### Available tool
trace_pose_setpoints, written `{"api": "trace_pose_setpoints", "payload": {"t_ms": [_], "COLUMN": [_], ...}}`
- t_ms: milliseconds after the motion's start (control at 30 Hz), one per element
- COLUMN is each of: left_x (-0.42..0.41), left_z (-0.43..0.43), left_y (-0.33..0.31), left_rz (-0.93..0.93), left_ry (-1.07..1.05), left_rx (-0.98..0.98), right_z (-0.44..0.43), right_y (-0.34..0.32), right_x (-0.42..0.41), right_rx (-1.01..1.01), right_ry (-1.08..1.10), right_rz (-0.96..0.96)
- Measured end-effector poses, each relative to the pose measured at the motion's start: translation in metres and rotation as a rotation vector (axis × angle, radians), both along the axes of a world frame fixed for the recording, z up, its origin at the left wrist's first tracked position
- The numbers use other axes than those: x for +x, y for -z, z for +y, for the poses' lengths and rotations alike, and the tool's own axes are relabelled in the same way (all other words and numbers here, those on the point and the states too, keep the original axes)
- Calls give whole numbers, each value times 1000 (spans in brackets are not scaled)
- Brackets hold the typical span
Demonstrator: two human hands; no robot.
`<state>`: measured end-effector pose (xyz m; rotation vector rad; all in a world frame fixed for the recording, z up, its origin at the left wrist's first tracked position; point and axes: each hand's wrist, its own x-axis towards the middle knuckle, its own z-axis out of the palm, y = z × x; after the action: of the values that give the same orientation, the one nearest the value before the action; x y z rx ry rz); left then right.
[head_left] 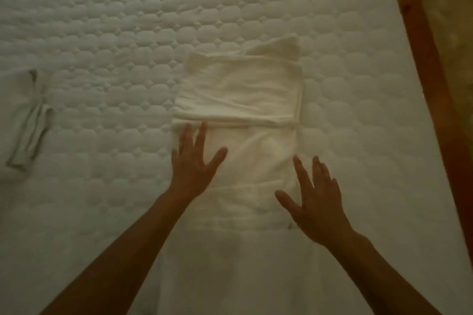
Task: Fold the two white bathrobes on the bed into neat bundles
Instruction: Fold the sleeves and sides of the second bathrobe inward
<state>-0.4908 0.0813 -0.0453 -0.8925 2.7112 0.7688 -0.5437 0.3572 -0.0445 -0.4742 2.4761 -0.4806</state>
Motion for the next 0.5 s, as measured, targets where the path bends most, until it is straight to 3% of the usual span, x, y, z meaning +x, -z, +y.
{"api": "trace_pose_setpoints", "payload": {"t_ms": [167, 333, 500], "left_x": [163, 250, 278], "left_z": [48, 75, 68], "left_y": [-1, 6, 9], "left_rz": [-244, -164, -136], "left_ry": [-354, -688, -794], "left_rx": [253, 389, 654], "right_z": [65, 78, 85], "right_y": [8, 5, 12], "right_x": [109, 158, 167], "right_rx": [-25, -163, -219], "right_ry": [371, 538, 578], "right_rz": [-319, -495, -641]}}
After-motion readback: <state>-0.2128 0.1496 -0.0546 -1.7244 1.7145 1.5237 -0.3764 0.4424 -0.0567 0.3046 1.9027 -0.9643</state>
